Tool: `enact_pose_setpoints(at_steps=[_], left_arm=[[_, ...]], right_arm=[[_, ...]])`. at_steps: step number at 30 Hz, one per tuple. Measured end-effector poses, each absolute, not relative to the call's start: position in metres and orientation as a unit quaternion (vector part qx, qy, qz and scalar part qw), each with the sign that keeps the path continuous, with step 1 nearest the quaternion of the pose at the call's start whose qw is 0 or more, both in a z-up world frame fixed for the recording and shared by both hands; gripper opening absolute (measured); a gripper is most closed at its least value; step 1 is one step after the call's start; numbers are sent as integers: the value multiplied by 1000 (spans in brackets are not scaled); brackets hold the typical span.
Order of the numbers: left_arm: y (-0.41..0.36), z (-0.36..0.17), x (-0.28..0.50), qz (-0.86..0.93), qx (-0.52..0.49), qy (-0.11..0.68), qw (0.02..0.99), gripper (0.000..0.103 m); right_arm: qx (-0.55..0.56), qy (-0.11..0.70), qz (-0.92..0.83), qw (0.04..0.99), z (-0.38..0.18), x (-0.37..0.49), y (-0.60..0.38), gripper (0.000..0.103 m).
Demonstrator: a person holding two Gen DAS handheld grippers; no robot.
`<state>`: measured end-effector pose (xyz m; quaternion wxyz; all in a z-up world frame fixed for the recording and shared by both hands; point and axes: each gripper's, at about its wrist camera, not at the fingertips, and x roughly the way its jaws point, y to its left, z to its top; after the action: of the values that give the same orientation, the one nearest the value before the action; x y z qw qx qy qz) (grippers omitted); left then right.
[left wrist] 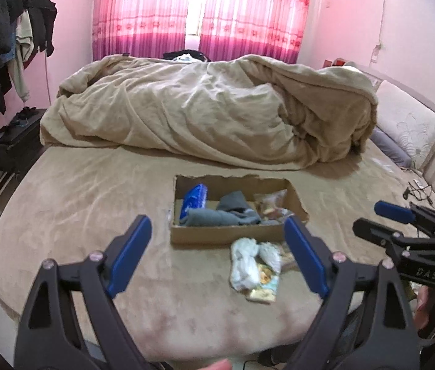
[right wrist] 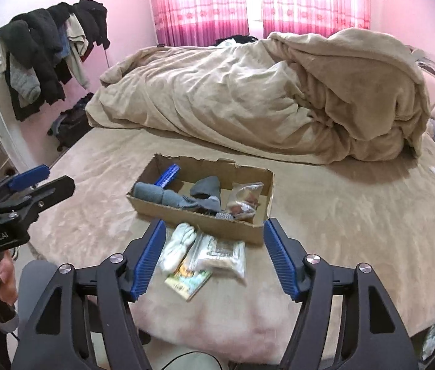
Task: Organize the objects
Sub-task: 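Withdraw both tools from the box toward the white sock and cotton swabs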
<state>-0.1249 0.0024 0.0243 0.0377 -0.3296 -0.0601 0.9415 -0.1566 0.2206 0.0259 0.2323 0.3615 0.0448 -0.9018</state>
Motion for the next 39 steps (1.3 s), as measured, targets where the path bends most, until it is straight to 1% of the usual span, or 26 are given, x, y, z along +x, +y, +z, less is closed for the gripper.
enact_pose_setpoints(at_steps=[8,17,21,33,39], left_arm=[[14,28,-83,942,-327,-62,42,89],[39,-7,-78,928,-363,-53,61,89],[49,-30,-86,923,-378,-36,59,89],[59,-99,-132,898,-432,-36,69,89],[52,-126,-158,887,-452,-66,71,89]], right_arm=[[347,33,-907,237,39,-124,236,73],[351,32,-905,238,19,-117,242,76],[365,33,-899,240,5,-122,242,77],[411,28,-880,236,-47,-160,237,77],[433,28,-869,237,-76,-185,227,77]])
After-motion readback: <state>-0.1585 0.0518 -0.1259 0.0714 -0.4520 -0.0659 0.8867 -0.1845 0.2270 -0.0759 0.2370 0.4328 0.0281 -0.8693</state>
